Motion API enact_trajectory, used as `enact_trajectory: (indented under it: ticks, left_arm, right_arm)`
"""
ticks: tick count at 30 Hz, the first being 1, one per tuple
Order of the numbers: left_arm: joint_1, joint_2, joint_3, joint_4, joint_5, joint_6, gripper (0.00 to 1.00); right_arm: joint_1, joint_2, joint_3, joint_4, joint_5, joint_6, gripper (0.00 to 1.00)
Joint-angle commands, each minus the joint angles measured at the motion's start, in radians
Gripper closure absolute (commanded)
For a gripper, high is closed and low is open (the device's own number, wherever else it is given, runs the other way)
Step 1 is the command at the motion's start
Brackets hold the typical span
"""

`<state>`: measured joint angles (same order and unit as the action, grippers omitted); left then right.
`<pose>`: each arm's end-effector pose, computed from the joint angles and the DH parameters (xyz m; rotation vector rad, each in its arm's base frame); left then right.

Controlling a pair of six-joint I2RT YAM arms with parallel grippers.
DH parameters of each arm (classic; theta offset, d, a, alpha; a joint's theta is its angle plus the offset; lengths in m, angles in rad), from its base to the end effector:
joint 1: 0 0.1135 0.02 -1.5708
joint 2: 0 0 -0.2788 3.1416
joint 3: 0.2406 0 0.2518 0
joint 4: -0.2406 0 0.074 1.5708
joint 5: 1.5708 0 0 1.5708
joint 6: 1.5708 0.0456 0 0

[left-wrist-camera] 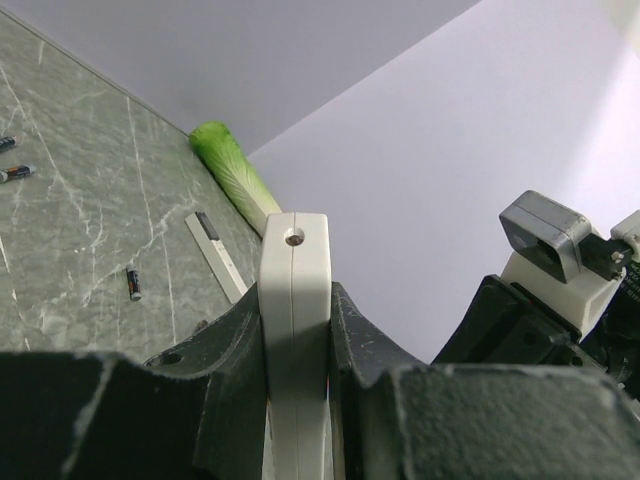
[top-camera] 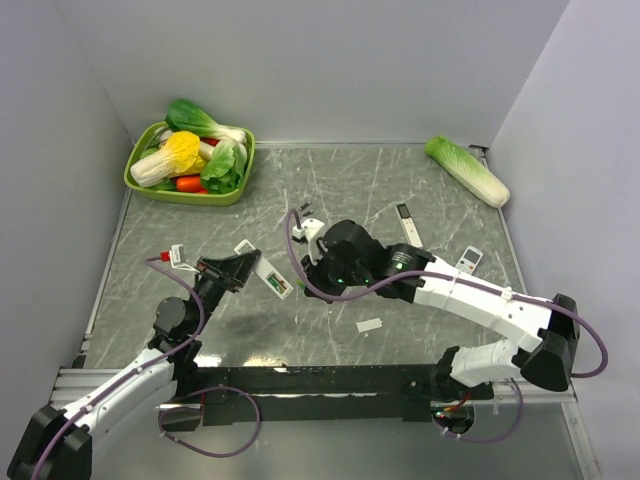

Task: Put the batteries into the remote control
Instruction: Load the battery into the remote control.

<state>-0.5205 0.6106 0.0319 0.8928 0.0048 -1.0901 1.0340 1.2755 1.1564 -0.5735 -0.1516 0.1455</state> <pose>0.1238 -0.0712 0.2268 -0.3849 1.3312 -1.3775 0.1375 0.2445 0.3347 -1.0990 2.1116 0.7716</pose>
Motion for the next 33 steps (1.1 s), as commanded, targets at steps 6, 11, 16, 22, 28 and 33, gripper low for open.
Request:
enact_trajectory:
  ticks: [6, 11, 16, 22, 28, 33]
  left_arm:
    - [0.002, 0.023, -0.113, 0.06, -0.069, -0.068, 0.98]
    - [0.002, 0.044, -0.127, 0.087, -0.077, -0.08, 0.98]
    - [0.002, 0.044, -0.133, 0.083, -0.091, -0.083, 0.98]
    - [0.002, 0.054, -0.138, 0.093, -0.094, -0.1, 0.98]
    - [0.002, 0.084, -0.145, 0.13, -0.088, -0.131, 0.98]
    - [0.002, 0.097, -0.148, 0.136, -0.089, -0.168, 0.98]
  right_arm:
    - [0.017, 0.163, 0.235, -0.134, 0.021, 0.043, 1.0]
    - [0.018, 0.251, 0.328, -0.196, 0.037, 0.037, 1.0]
    - [0.021, 0.317, 0.394, -0.247, 0.017, 0.025, 1.0]
    - [0.023, 0.37, 0.448, -0.282, 0.009, 0.017, 1.0]
    - [0.023, 0.409, 0.489, -0.318, 0.032, 0.014, 1.0]
    - [0.023, 0.424, 0.508, -0.325, 0.041, 0.012, 1.0]
